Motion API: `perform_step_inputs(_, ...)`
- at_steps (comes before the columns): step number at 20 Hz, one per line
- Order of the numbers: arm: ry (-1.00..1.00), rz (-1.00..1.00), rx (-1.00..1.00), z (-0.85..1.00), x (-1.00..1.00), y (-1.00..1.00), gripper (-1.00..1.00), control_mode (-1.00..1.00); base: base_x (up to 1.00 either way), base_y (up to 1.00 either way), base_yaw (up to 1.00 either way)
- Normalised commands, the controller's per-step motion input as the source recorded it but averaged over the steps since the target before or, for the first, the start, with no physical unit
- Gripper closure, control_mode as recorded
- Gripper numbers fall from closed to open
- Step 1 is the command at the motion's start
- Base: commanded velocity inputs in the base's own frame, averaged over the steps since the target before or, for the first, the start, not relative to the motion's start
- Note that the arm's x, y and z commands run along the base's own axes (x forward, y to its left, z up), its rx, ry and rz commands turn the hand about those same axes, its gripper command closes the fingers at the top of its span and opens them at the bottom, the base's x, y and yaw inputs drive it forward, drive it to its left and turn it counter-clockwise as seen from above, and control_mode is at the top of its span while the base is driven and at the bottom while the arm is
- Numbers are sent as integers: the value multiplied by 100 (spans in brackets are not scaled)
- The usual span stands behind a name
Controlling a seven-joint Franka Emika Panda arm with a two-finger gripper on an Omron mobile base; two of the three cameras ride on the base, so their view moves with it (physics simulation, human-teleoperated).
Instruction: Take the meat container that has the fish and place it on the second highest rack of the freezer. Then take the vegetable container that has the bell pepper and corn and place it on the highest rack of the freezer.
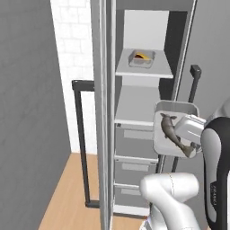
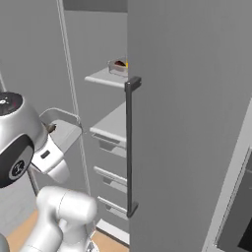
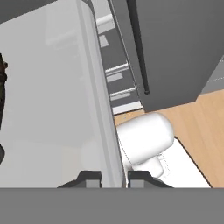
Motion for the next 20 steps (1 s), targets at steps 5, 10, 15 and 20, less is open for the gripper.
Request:
perform_step_inputs(5, 0, 0, 0, 0, 0, 0, 100, 100, 69, 1, 4)
perform_step_inputs(10, 0, 0, 0, 0, 0, 0, 100, 100, 51, 2, 1)
perform_step_inputs(15, 7, -1, -3, -41, 51, 33, 100, -100, 0, 0, 0)
perform_step_inputs(20, -1, 0, -8, -57, 63, 1, 100, -100, 0, 0, 0)
